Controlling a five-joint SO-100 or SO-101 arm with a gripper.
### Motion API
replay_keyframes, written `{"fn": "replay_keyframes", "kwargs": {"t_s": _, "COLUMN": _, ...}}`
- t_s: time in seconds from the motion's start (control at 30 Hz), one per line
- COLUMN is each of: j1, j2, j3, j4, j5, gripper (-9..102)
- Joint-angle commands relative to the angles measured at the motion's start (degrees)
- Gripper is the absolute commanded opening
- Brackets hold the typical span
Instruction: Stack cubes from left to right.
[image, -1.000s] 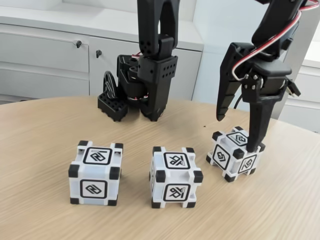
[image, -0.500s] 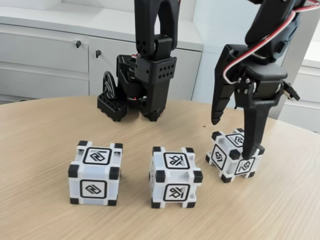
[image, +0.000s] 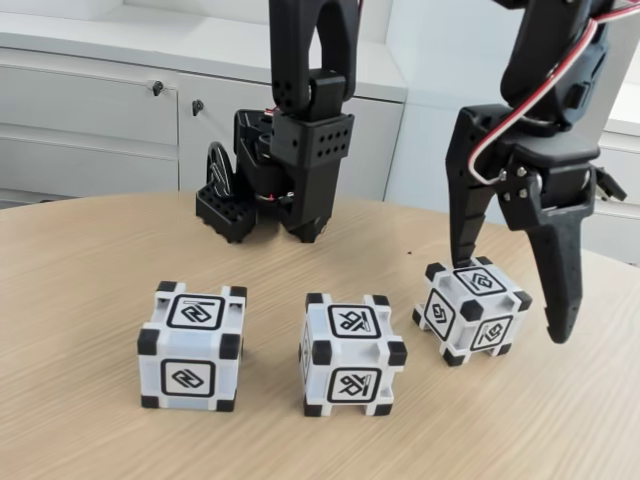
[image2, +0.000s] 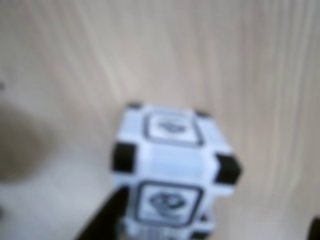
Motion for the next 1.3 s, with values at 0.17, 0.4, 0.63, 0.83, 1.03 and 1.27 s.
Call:
{"fn": "replay_keyframes", "kwargs": {"t_s": 0.17, "j1": -0.4, "j2": 0.2, "j3": -0.4, "j4": 0.3, "j5": 2.5, "gripper": 38}}
{"fn": "replay_keyframes", "kwargs": {"t_s": 0.4, "j1": -0.5, "j2": 0.8, "j3": -0.4, "j4": 0.4, "j5": 4.5, "gripper": 38}}
{"fn": "replay_keyframes", "kwargs": {"t_s": 0.63, "j1": -0.5, "j2": 0.4, "j3": 0.4, "j4": 0.4, "j5": 5.1, "gripper": 37}}
{"fn": "replay_keyframes", "kwargs": {"t_s": 0.83, "j1": -0.5, "j2": 0.5, "j3": 3.7, "j4": 0.3, "j5": 4.8, "gripper": 37}}
{"fn": "replay_keyframes", "kwargs": {"t_s": 1.03, "j1": -0.5, "j2": 0.3, "j3": 3.9, "j4": -0.5, "j5": 5.1, "gripper": 37}}
{"fn": "replay_keyframes", "kwargs": {"t_s": 1.27, "j1": -0.4, "j2": 0.2, "j3": 3.9, "j4": -0.7, "j5": 1.3, "gripper": 37}}
